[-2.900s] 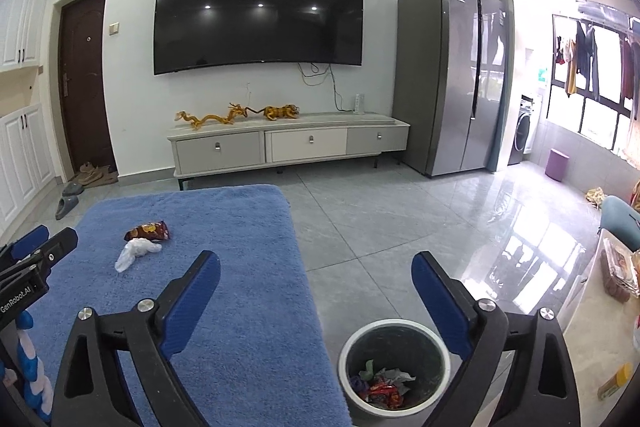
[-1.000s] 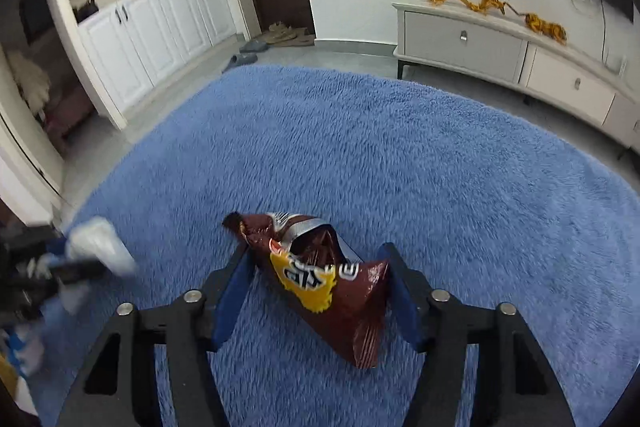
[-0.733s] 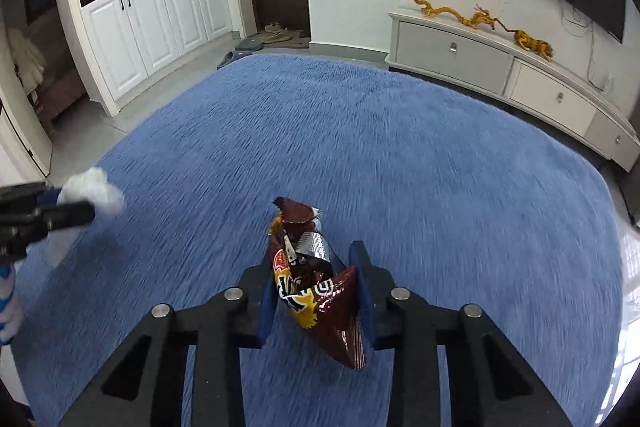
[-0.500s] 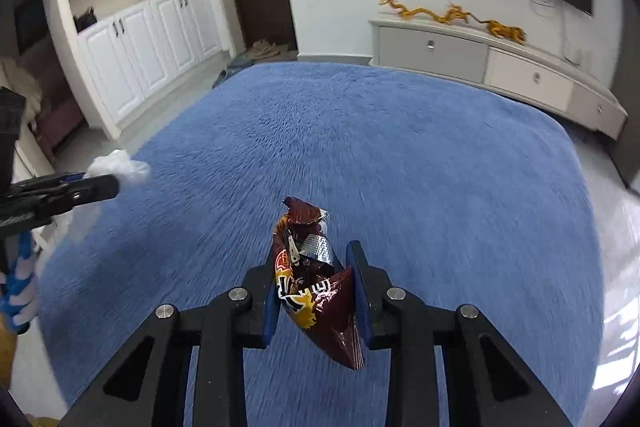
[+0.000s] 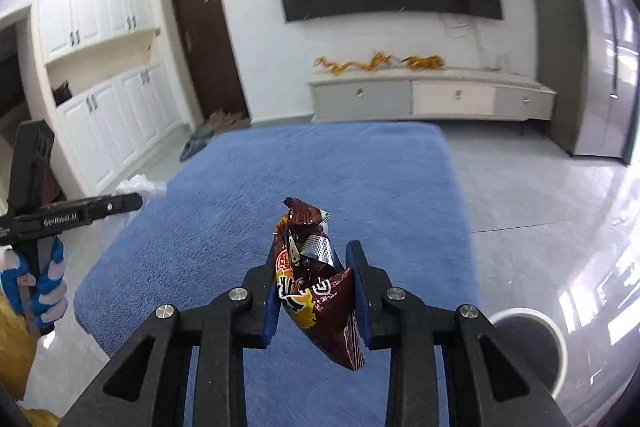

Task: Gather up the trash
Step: 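Carry both bags over the white bin and open both tools to drop them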

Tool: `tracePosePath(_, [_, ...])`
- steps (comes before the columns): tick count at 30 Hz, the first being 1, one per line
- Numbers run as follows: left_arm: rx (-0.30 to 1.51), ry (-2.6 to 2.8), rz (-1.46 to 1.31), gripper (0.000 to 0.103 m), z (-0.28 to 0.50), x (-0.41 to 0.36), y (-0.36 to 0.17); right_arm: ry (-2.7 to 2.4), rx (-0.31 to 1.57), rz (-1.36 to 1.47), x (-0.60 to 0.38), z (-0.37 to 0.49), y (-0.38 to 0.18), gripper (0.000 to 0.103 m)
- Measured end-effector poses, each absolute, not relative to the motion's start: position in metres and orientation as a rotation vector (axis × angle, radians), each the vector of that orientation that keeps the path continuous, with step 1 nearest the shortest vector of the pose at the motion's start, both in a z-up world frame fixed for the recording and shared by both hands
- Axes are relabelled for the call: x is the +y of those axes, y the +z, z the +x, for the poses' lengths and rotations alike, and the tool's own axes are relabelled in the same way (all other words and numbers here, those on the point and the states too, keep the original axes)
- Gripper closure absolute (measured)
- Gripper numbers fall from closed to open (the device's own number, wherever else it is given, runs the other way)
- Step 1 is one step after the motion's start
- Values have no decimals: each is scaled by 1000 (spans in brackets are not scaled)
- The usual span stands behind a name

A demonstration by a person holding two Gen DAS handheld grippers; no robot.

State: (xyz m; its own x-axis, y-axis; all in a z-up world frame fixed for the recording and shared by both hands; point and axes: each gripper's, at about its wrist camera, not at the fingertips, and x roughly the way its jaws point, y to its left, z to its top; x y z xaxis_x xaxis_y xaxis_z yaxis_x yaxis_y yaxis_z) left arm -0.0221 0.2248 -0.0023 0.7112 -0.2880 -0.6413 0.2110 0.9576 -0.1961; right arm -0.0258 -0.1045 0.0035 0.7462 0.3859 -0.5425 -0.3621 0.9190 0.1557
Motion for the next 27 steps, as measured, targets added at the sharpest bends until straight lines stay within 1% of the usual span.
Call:
tracePosePath(5, [744, -327, -56, 72, -24, 174, 4, 324, 545, 106, -156, -48, 11, 75])
tracePosePath(10, [792, -403, 24, 72, -16, 103, -2, 217, 531, 192, -213, -61, 2, 75])
tracePosePath(19, [873, -572, 182, 72, 11, -49, -32, 15, 642, 387, -316, -56, -48, 75])
tracePosePath(27, [947, -659, 220, 71, 52, -145, -69, -70, 745, 469, -358, -37, -89, 73])
